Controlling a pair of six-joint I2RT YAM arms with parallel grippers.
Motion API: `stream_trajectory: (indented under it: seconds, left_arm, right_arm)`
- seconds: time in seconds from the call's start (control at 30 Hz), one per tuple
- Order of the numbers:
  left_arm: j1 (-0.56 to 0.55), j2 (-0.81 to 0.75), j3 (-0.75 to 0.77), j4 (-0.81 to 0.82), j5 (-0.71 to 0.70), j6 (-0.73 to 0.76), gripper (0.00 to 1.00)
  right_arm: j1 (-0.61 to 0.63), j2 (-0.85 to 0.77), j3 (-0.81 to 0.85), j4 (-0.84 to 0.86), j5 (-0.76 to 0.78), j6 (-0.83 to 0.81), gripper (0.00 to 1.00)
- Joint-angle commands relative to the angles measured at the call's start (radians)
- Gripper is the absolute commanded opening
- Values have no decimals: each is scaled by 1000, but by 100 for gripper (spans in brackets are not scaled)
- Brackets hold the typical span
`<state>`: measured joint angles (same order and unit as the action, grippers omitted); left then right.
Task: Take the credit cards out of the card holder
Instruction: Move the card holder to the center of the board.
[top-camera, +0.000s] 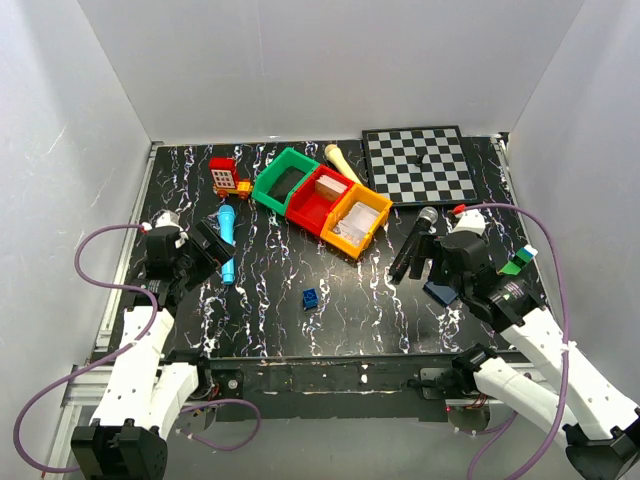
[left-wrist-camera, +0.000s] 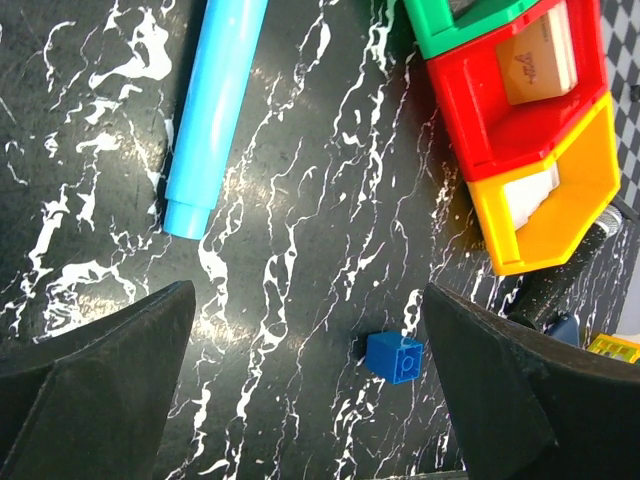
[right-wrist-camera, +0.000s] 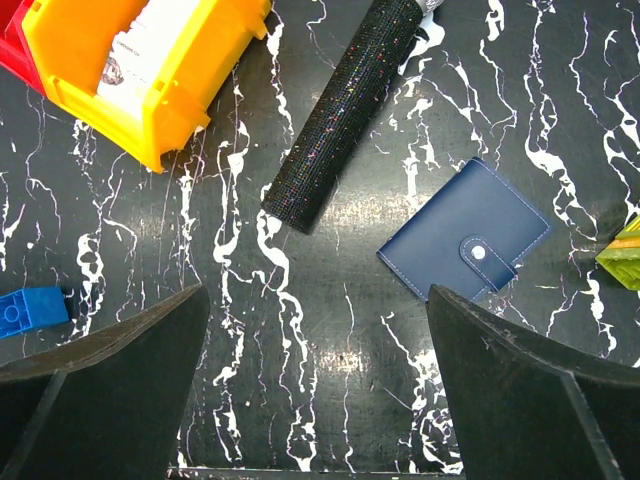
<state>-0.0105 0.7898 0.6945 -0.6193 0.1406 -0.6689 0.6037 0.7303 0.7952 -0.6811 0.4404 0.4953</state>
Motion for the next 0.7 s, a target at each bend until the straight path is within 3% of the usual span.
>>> stream_trajectory:
  seconds: [0.0,0.3,0.4,0.5,0.6,0.67]
  left_arm:
    - [-5,6,3,-42,-4,5,98]
    - [-11,12,13,-10,33,58,98]
    - [-75,22,22,-8,8,94,98]
    - [-193,23,42,-8,-50,97,98]
    - [-285,31,40,22,-64,74,98]
    - [-304,34,16,71,-15,71,90]
  right_arm:
    - [2,11,49,25,14,26,98]
    - [-22,47,70,-63,35,54,95]
    - [-160,52,61,-112,6,115,94]
    - [-335,-6,-20,-78,-155,150,91]
    - [-380,-16,-82,-77,-189,201,88]
    - [-422,-9,-119,-74,-201,222,88]
